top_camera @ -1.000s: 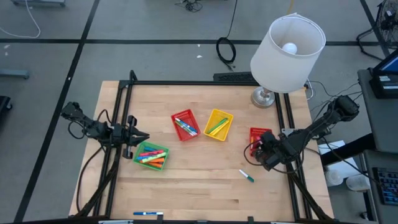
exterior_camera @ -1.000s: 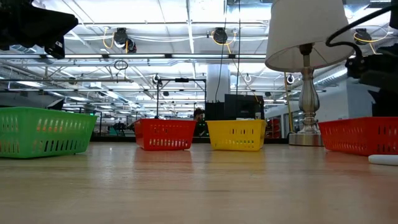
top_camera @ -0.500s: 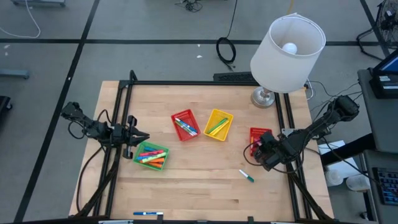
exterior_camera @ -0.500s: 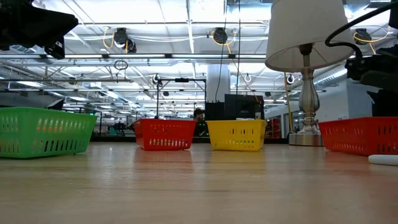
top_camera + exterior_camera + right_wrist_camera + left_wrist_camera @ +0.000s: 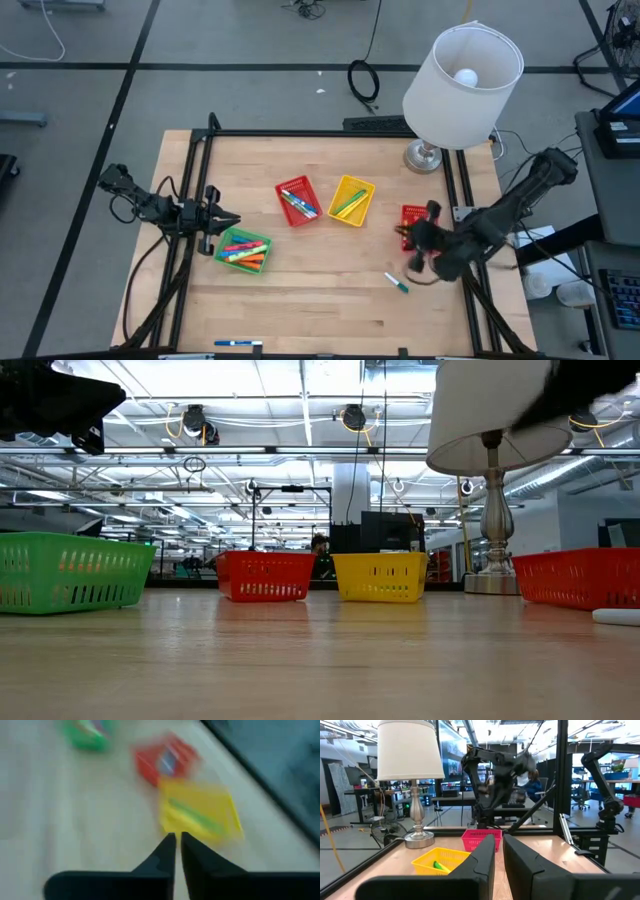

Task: Pick & Place Markers
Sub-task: Put the dark blue marker into the left red bin

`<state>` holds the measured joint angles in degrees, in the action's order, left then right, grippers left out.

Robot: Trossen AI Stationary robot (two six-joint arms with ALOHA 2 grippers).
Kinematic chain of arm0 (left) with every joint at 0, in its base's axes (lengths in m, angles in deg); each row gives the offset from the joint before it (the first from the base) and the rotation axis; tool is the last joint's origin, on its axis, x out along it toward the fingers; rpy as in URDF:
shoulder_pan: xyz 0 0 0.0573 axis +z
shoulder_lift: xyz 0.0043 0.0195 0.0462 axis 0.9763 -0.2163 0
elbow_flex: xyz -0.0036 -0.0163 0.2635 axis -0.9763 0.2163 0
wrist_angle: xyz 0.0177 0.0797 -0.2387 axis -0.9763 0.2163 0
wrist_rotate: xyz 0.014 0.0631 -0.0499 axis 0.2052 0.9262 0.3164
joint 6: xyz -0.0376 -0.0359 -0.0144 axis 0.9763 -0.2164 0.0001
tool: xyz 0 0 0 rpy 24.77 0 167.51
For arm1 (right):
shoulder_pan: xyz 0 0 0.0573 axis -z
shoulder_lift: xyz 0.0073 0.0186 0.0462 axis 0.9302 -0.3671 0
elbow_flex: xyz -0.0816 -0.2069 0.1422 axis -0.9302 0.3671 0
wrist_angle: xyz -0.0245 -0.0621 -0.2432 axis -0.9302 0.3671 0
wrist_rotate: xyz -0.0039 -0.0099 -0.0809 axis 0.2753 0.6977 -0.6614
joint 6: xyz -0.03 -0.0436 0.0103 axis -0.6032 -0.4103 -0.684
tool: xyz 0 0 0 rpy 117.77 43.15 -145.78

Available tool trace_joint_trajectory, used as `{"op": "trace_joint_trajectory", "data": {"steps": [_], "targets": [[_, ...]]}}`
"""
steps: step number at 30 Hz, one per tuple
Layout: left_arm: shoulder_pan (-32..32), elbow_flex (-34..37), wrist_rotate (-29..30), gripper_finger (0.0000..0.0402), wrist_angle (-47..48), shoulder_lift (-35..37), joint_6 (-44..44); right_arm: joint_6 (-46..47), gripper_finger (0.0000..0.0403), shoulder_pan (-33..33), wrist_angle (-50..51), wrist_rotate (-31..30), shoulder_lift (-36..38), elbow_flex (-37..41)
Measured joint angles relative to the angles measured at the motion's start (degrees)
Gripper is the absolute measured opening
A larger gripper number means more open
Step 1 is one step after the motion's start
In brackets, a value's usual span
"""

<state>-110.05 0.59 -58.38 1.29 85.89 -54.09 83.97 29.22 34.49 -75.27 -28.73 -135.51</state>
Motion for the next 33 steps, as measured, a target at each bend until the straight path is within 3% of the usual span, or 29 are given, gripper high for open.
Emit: {"op": "trace_joint_trajectory", "data": {"steps": [3, 5, 8, 10, 15, 20, 23, 33], "targets": [[0.01, 0.00, 0.00, 0.0047, 0.02, -0.01, -0.65, -24.37, 0.0004, -1.95, -15.73, 1.30, 4.72, -0.64], [0.01, 0.00, 0.03, 0.0047, 0.04, 0.01, -1.60, -39.74, 0.0007, -2.96, -27.42, 6.83, 9.22, 0.56], [0.01, 0.00, 0.07, 0.0047, 0.34, 0.00, -1.99, -53.83, 0.0004, -2.67, -40.54, 18.60, 18.17, 4.40], [0.01, 0.00, 0.09, 0.0047, 0.35, -0.01, -2.05, -58.77, 0.0001, -2.09, -46.95, 23.23, 24.89, 8.47], [0.00, 0.00, 0.11, 0.0047, 0.38, -0.01, -3.09, -60.07, 0.0001, -1.64, -50.32, 25.56, 38.33, 18.43], [0.01, 0.00, 0.15, 0.0047, 1.49, 0.01, -3.76, -60.67, 0.0001, -1.57, -52.46, 25.34, 47.19, 25.96], [0.01, 0.00, 0.44, 0.0047, 1.47, 0.01, -4.38, -59.59, 0.0001, -1.59, -52.23, 22.23, 51.85, 28.33], [0.00, 0.00, 0.44, 0.0047, 1.48, 0.01, -4.50, -63.09, 0.0001, -1.57, -52.64, 20.83, 59.55, 34.31]]}}
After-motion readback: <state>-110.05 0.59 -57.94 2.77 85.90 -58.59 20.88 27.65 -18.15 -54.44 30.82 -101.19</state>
